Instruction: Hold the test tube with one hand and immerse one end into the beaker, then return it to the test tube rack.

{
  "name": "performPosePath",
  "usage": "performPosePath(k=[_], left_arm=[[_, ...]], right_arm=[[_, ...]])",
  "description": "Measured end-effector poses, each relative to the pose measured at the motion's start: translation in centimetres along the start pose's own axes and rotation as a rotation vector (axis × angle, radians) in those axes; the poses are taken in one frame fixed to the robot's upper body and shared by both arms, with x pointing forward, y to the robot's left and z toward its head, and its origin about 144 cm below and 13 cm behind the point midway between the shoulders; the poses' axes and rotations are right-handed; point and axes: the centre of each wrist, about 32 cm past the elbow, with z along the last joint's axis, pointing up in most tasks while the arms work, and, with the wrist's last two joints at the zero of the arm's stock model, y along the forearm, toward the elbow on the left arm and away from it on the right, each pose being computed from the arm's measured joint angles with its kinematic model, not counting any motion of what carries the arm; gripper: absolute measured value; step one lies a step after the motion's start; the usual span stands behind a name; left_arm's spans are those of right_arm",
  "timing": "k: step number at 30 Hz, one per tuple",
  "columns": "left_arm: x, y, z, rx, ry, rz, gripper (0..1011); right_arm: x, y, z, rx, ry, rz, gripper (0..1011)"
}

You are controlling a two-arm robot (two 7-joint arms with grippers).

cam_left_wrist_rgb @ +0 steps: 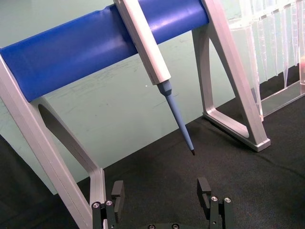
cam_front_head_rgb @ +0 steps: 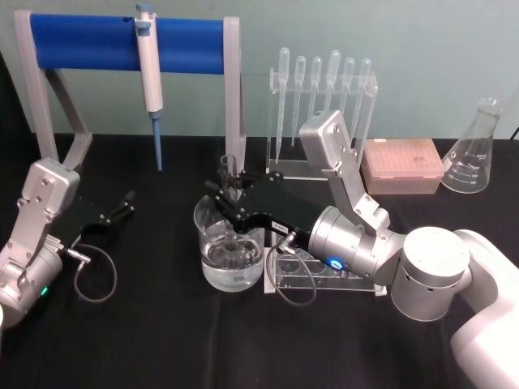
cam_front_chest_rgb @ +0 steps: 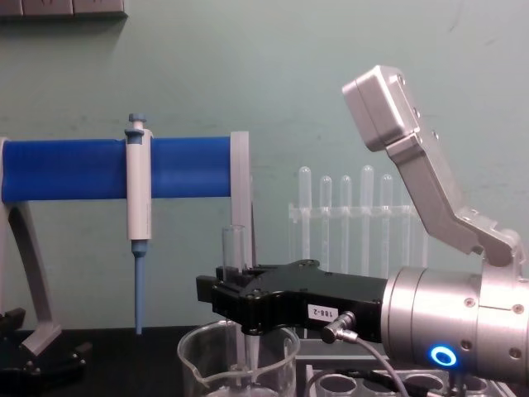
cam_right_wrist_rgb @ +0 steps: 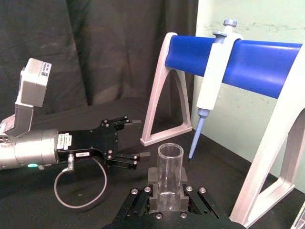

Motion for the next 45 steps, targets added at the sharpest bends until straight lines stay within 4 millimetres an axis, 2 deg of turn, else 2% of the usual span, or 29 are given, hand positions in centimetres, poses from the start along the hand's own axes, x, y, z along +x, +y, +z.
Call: performPosePath(k=[45], left_arm=[[0.00,0.00,0.00,0.000,0.000,0.000,1000]], right_arm=[[0.00,0.00,0.00,0.000,0.000,0.000,228]])
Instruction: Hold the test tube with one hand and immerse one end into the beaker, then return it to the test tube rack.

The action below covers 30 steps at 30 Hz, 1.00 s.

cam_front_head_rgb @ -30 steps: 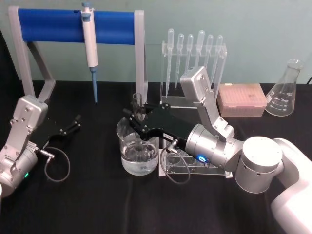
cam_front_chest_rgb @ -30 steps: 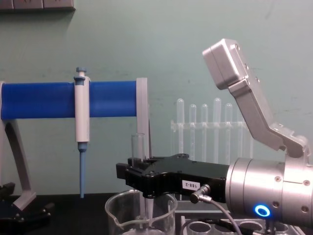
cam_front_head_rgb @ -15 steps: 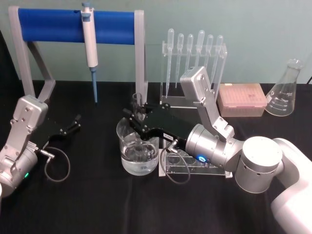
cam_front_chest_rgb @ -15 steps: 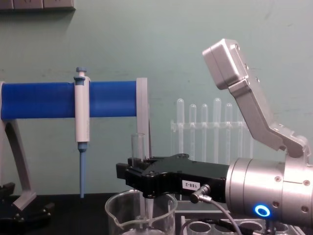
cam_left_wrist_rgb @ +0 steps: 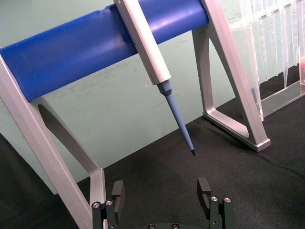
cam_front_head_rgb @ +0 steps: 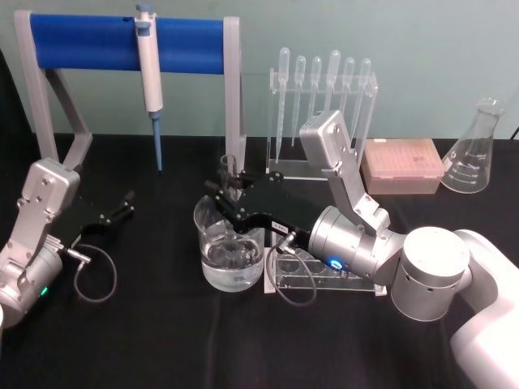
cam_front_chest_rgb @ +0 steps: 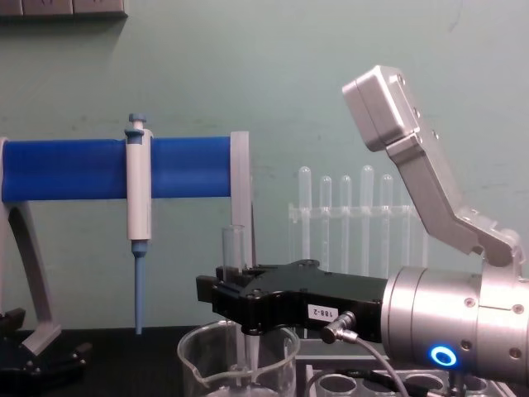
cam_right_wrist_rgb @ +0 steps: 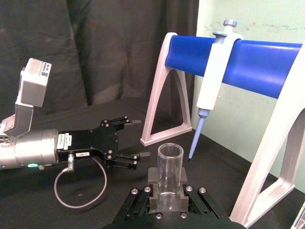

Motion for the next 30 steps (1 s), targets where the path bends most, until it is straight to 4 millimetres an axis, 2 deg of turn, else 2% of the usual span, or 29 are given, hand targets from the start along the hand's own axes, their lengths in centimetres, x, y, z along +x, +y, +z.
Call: performPosePath(k=[30], left_arm=[[0.00,0.00,0.00,0.000,0.000,0.000,1000]], right_arm=[[0.00,0.00,0.00,0.000,0.000,0.000,227]])
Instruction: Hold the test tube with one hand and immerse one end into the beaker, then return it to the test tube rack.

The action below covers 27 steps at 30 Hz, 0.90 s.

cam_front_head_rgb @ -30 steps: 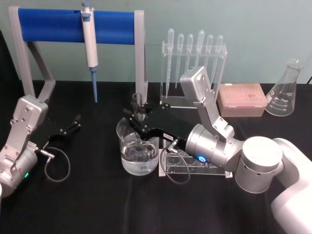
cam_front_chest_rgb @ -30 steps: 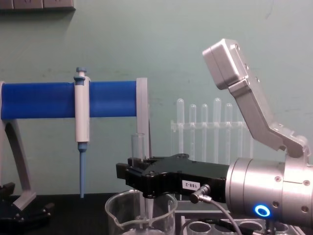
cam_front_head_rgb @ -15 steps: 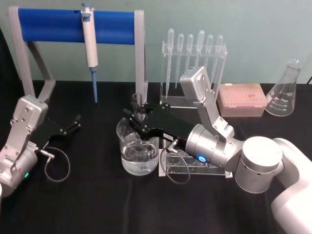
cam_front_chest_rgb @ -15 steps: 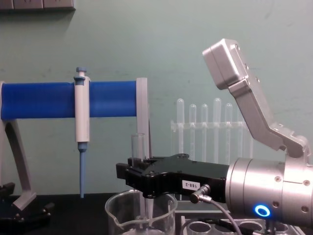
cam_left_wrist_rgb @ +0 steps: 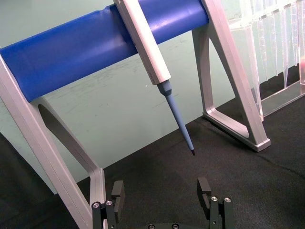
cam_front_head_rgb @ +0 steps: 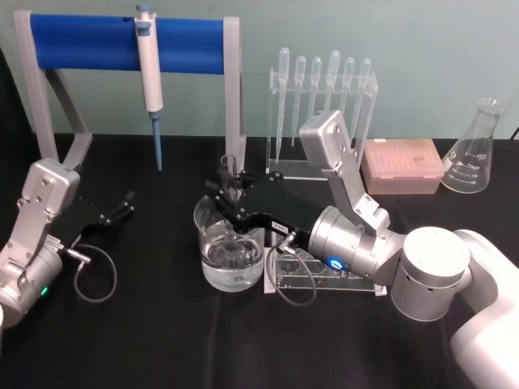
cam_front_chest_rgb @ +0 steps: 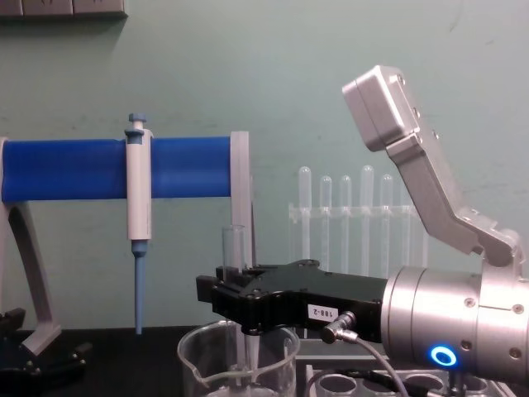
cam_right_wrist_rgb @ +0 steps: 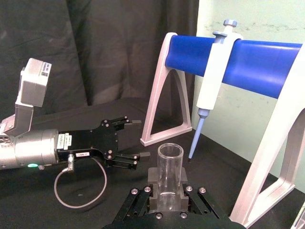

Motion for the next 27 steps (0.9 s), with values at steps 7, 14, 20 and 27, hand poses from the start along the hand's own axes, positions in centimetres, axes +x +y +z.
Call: performPosePath(k=[7,14,20,27], left_arm=[[0.00,0.00,0.00,0.000,0.000,0.000,1000],[0.00,0.00,0.00,0.000,0.000,0.000,1000],[0.00,0.00,0.00,0.000,0.000,0.000,1000],[0.00,0.00,0.00,0.000,0.000,0.000,1000]], right_arm=[[0.00,0.00,0.00,0.000,0.000,0.000,227],[0.00,0.00,0.00,0.000,0.000,0.000,227],[0.00,0.00,0.00,0.000,0.000,0.000,227],[0.00,0.00,0.00,0.000,0.000,0.000,227]])
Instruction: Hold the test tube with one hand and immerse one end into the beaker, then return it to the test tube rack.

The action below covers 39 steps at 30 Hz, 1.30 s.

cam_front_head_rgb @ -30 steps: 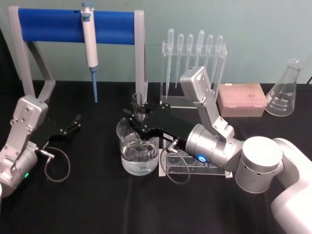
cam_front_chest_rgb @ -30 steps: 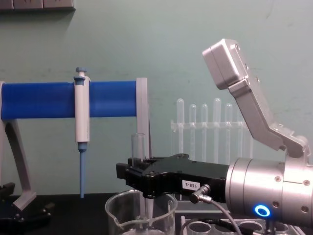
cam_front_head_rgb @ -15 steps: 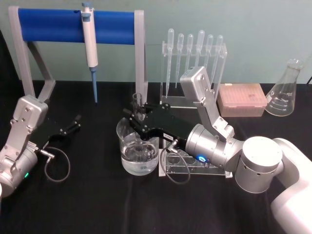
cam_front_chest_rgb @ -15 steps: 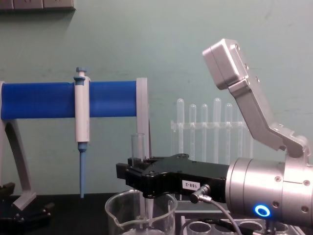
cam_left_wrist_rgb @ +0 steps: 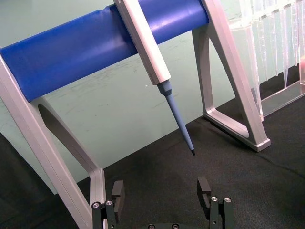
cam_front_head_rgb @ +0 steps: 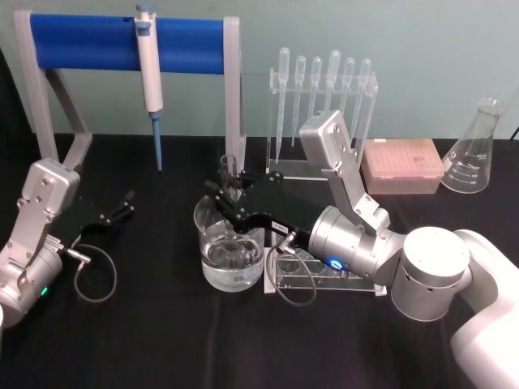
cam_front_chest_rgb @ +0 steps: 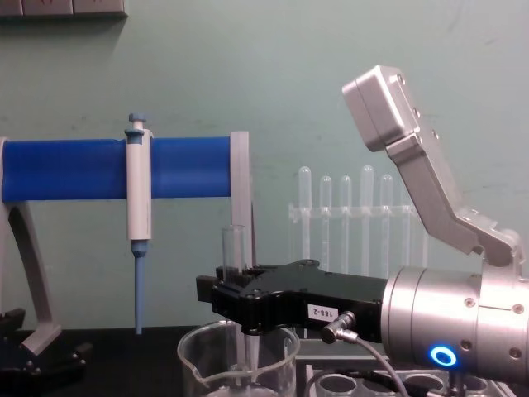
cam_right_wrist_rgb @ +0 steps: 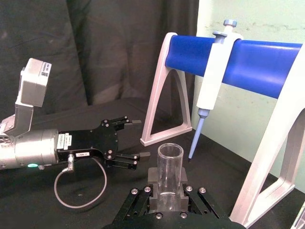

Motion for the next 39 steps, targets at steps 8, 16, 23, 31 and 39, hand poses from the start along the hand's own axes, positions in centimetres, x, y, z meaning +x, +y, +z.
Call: performPosePath(k=[8,16,23,31,39], left_arm=[[0.00,0.00,0.00,0.000,0.000,0.000,1000],[0.00,0.00,0.00,0.000,0.000,0.000,1000],[0.00,0.00,0.00,0.000,0.000,0.000,1000],[0.00,0.00,0.00,0.000,0.000,0.000,1000],[0.00,0.00,0.00,0.000,0.000,0.000,1000]], right_arm=[[0.00,0.00,0.00,0.000,0.000,0.000,227],[0.00,0.00,0.00,0.000,0.000,0.000,227],[0.00,0.00,0.00,0.000,0.000,0.000,227],[0.00,0.00,0.00,0.000,0.000,0.000,227],[0.00,0.00,0.00,0.000,0.000,0.000,227]])
